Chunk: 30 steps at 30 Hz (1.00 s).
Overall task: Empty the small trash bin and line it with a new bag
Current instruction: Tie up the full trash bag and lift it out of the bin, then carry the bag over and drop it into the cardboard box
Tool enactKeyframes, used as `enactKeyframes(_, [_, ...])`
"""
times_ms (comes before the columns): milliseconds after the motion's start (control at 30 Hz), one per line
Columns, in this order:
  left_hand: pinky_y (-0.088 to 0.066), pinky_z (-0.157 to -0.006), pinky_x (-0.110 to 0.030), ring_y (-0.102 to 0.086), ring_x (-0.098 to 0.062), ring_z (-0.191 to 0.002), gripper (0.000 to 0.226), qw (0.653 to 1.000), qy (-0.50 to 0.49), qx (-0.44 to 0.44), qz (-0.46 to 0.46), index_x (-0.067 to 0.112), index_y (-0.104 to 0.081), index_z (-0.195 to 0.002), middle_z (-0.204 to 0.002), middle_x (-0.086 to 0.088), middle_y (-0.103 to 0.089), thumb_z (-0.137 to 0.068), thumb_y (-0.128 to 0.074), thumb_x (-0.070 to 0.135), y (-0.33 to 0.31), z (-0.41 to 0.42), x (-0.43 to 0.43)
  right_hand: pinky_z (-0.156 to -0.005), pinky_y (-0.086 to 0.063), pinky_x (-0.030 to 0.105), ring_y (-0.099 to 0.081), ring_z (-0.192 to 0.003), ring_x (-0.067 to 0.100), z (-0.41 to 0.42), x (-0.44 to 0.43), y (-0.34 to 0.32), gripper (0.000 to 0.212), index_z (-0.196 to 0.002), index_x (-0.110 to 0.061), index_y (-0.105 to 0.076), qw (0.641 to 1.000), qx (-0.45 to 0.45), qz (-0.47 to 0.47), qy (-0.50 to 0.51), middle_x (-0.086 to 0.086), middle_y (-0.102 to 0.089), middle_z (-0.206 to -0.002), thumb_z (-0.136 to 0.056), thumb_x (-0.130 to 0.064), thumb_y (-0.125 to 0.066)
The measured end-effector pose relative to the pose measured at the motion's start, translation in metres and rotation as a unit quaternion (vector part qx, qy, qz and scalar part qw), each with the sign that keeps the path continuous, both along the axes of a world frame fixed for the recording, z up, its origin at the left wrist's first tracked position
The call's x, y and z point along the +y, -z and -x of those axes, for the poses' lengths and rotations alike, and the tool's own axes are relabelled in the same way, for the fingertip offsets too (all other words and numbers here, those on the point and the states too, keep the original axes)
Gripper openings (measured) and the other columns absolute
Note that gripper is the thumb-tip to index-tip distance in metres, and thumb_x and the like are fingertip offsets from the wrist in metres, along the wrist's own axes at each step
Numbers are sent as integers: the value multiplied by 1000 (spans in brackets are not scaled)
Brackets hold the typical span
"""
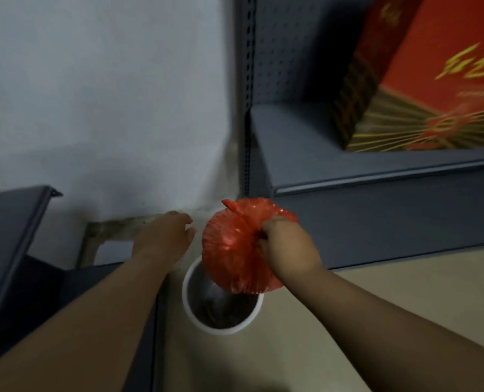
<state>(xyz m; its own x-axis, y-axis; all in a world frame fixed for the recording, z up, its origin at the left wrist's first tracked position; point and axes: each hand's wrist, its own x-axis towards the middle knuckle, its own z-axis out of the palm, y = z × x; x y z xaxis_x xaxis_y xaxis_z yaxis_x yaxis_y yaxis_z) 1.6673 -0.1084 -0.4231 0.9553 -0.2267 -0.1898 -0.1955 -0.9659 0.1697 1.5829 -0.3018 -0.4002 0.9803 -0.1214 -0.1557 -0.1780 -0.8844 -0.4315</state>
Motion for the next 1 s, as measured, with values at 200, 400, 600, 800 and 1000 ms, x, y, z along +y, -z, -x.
enactKeyframes(200, [-48, -93, -41, -59, -31, -109, 33, 991, 127, -41, 25, 13, -64, -113, -118, -10, -62, -92, -49, 34, -119, 28, -59, -82, -48, 35, -59, -106, 32, 66, -40, -110, 20, -100, -10, -66, 992, 1, 37, 125, 11, -60, -112, -87, -11, -52])
enactKeyframes(400, [-51, -84, -35, -61, -24, -103, 33, 954, 291, -71, 14, 20, -63, -111, -114, -3, -63, -92, -47, 41, -190, 94, -134, -82, -49, 35, -63, -99, 30, 173, -87, -182, 21, -100, -9, -69, 967, 43, 41, 246, 12, -64, -93, -83, -9, -55])
enactKeyframes(600, [-48, -87, -35, -58, -20, -106, 36, 880, 467, -86, 25, 19, -59, -118, -119, 1, -58, -94, -43, 41, -241, 198, -240, -85, -49, 33, -62, -101, 30, 321, -134, -232, 21, -99, -13, -67, 903, 15, 73, 423, 10, -64, -108, -84, -13, -52])
enactKeyframes(800, [-45, -88, -35, -58, -25, -109, 37, 779, 613, -131, 33, 19, -62, -115, -120, -2, -60, -92, -45, 42, -289, 365, -349, -80, -49, 34, -61, -103, 33, 501, -168, -272, 20, -99, -12, -68, 824, 16, 145, 547, 10, -64, -110, -87, -12, -51])
enactKeyframes(1000, [-45, -94, -35, -56, -21, -115, 39, 662, 736, -133, 51, 23, -58, -121, -126, 1, -58, -93, -42, 43, -309, 585, -417, -72, -46, 32, -62, -98, 32, 710, -181, -270, 16, -95, -13, -69, 715, 43, 142, 683, 9, -65, -107, -87, -11, -55])
